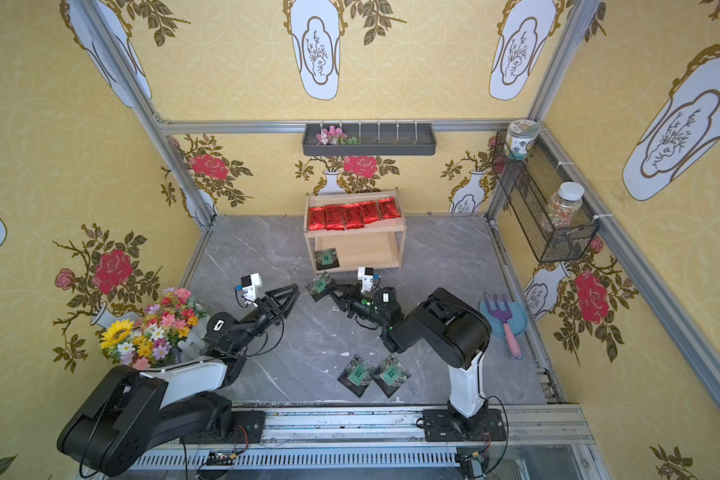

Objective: Place the tea bags on the shelf by color
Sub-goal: Place the tea bag on the shelf.

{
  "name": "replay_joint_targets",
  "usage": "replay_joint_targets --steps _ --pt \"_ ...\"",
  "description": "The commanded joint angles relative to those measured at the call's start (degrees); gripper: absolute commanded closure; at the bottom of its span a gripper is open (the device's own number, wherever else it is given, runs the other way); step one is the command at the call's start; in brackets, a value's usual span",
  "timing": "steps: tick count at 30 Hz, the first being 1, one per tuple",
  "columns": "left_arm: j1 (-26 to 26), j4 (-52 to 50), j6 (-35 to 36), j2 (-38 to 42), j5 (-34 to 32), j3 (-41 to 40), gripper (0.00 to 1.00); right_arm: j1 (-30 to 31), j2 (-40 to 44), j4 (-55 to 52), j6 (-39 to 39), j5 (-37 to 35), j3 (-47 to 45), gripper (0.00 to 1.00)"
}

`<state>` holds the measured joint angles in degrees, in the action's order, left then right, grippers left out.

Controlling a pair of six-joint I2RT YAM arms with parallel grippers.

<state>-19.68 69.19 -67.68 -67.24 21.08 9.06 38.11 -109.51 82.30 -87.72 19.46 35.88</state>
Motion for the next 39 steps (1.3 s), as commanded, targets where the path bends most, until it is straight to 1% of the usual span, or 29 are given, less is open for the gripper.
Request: replay_joint_targets --steps 1,4,9,13,16,19,24,31,39 --pt "0.06 -12.27 5.9 3.54 -1.24 1.48 0.42 -2.07 -0.08 0.05 5.46 -2.1 0.8 0.99" --pt "0.08 -17.72 8.21 5.53 -1.35 3.03 0.41 -3.42 -1.96 -0.6 8.36 -4.88 1.93 0.99" --pt "0.06 -22.33 9.91 6.3 -0.65 5.21 0.4 -4.57 -7.18 1.53 10.75 -11.01 4.32 0.99" --pt "0.24 -26.17 11.72 6.94 -0.26 6.87 0.39 -4.62 -8.46 0.14 12.82 -15.58 6.15 0.99" --pt "0.43 -28.68 13.11 7.19 -0.1 7.75 0.39 -4.71 -9.29 -1.96 14.49 -17.36 8.38 0.97" --pt "1.18 -29.02 13.23 6.54 0.95 7.97 0.38 -4.97 -10.58 -3.82 15.35 -18.55 10.57 0.97" --pt "2.35 -28.5 12.69 5.55 3.01 8.04 0.38 -5.58 -12.14 -7.25 16.74 -19.46 13.64 0.96" --pt "3.2 -28.15 12.4 6.16 3.88 7.31 0.37 -6.89 -14.47 -12.64 17.19 -17.29 18.51 0.93" --pt "3.42 -27.53 12.31 5.91 4.4 6.9 0.37 -7.54 -17.02 -14.88 17.44 -15.76 21.73 0.91"
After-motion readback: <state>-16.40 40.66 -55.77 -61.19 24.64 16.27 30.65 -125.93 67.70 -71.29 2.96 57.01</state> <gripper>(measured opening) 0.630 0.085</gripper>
